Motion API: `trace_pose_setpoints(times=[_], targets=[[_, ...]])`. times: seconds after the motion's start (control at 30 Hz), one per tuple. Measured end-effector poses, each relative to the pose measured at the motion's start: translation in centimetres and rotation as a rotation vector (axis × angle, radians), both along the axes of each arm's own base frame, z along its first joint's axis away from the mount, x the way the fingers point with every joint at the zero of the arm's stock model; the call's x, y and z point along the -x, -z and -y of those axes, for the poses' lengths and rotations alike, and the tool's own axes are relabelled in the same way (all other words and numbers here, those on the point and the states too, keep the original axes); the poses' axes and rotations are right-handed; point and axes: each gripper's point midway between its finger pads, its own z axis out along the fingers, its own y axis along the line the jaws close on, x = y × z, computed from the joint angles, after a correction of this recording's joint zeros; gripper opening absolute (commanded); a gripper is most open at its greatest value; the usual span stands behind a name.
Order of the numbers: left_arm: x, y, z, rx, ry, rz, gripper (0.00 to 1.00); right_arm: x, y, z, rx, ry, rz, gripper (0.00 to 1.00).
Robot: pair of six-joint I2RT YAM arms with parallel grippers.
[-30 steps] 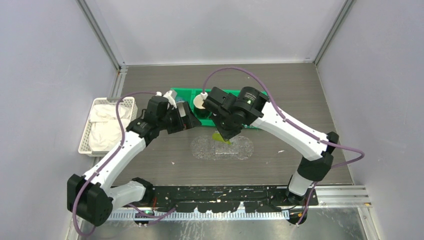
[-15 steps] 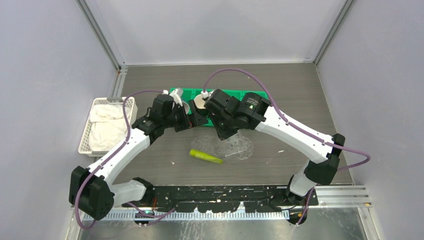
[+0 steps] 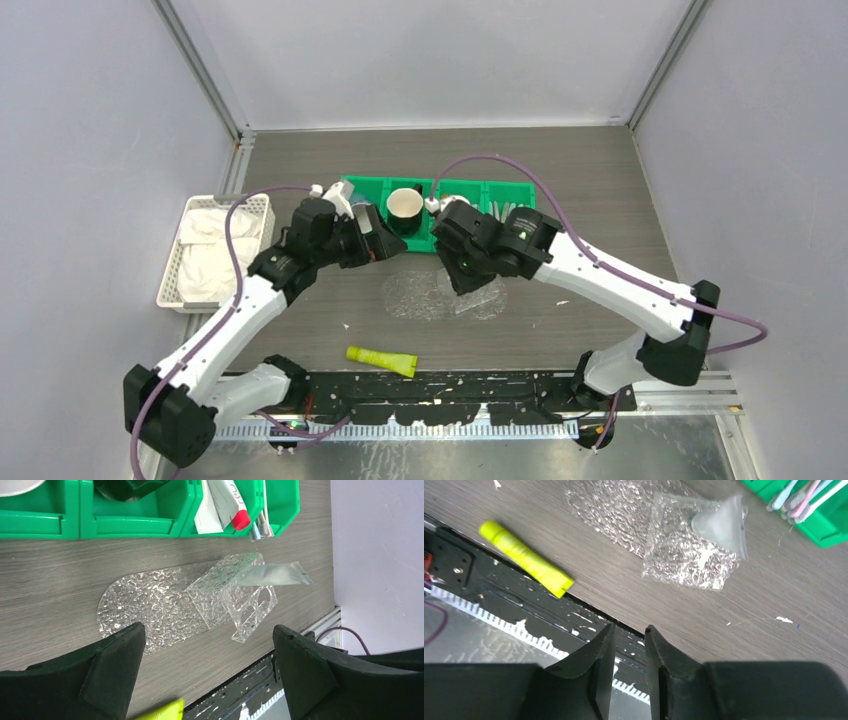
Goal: Prepare toiletry sets of a toothbrush and toothpaste on the tray
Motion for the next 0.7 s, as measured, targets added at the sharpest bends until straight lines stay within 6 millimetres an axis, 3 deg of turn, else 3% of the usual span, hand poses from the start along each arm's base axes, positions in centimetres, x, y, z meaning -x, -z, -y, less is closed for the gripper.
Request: trace_pose_setpoints(times=[0.17, 0.33, 0.47, 0.57, 0.7], targets=[[1.0, 0.6, -0.9, -0.007, -0.017, 0.012, 0.95, 2.2, 3.0, 1.5, -0.016, -0.001, -0.047, 0.33], [2.0, 2.8, -1.6, -0.040, -0.024, -0.045, 1.00, 6.3, 7.6, -1.4, -0.043, -0.120, -0.060, 0.47], [3.3, 3.4, -2.4, -0.047, -0.032, -0.061, 0.95, 10.8, 11.3, -2.7, -0.099, -0.239, -0.047, 0.49], [4.1, 2.9, -2.8, -0.029, -0.037, -0.043, 0.85, 11.6, 12.3, -3.5, -0.170, -0.217, -0.018, 0.48], [5.9, 3.2, -3.3, 0.004, -0.044, -0.034, 0.90, 11.9, 13.3, -5.2, -0.318, -0.106, 0.012, 0.49]])
